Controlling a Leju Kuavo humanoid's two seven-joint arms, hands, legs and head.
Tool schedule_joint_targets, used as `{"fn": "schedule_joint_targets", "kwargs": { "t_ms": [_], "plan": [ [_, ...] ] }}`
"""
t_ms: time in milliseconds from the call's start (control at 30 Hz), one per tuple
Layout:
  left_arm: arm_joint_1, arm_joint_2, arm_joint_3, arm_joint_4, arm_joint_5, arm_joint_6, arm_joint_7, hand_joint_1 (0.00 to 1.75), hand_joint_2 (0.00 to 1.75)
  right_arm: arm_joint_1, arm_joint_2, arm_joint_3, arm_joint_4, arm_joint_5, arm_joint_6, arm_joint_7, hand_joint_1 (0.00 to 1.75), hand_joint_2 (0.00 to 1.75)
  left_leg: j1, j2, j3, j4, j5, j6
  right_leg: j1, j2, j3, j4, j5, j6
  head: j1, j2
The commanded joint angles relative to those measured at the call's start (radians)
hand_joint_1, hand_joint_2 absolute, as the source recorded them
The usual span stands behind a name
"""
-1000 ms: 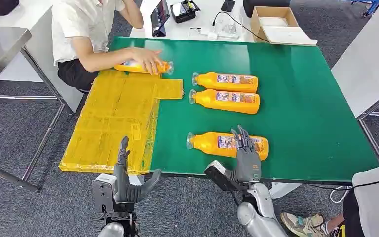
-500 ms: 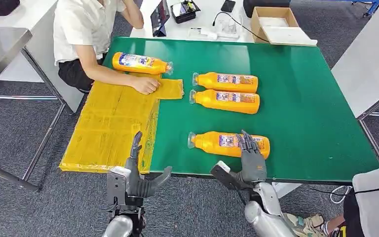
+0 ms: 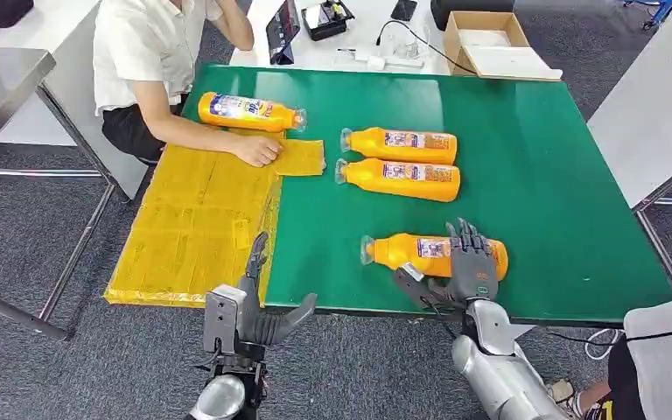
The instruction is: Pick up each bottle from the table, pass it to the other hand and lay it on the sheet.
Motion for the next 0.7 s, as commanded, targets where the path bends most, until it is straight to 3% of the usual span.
{"fn": "schedule_joint_targets", "kwargs": {
  "t_ms": [33,233,433,567,700],
  "plan": [
    [0.000,0.037,-0.022,-0.025,-0.006,-0.020,0.021,0.00,1.75,-0.080,-0.005,0.067,-0.022,0.074,0.012,0.025,0.00,1.75,0.000,0.004,0.005,0.001,-0.003,-0.002,0.000,0.003,0.003,0.002,-0.002,-0.003,0.000,0.000],
    [0.003,0.042,-0.017,-0.049,-0.006,-0.033,0.046,0.00,1.75,-0.105,0.014,0.065,-0.015,0.046,0.098,0.028,0.00,1.75,0.000,0.002,0.001,0.000,0.000,-0.001,0.000,0.002,0.000,0.000,0.000,-0.001,0.000,0.000],
    [0.007,0.043,-0.016,-0.050,-0.006,-0.033,0.045,0.00,1.75,-0.102,0.012,0.063,-0.012,0.042,0.098,0.030,0.00,1.75,0.000,0.002,0.003,0.000,-0.001,-0.001,0.000,0.002,0.002,0.001,-0.001,-0.002,0.000,0.000],
    [0.039,0.026,-0.011,-0.077,-0.019,-0.059,0.100,0.00,1.75,-0.157,0.006,0.065,0.112,0.008,0.365,0.140,0.00,1.75,0.000,0.002,0.002,0.000,-0.001,-0.001,0.000,0.002,0.001,0.000,0.000,-0.001,0.000,0.000],
    [0.037,0.031,-0.017,-0.062,-0.011,-0.086,0.116,0.00,1.75,-0.164,-0.008,0.053,0.159,-0.028,0.409,0.131,0.00,1.75,0.000,0.003,0.007,0.000,-0.003,-0.002,0.000,0.002,0.006,0.001,-0.002,-0.003,0.000,0.000]
  ]
}}
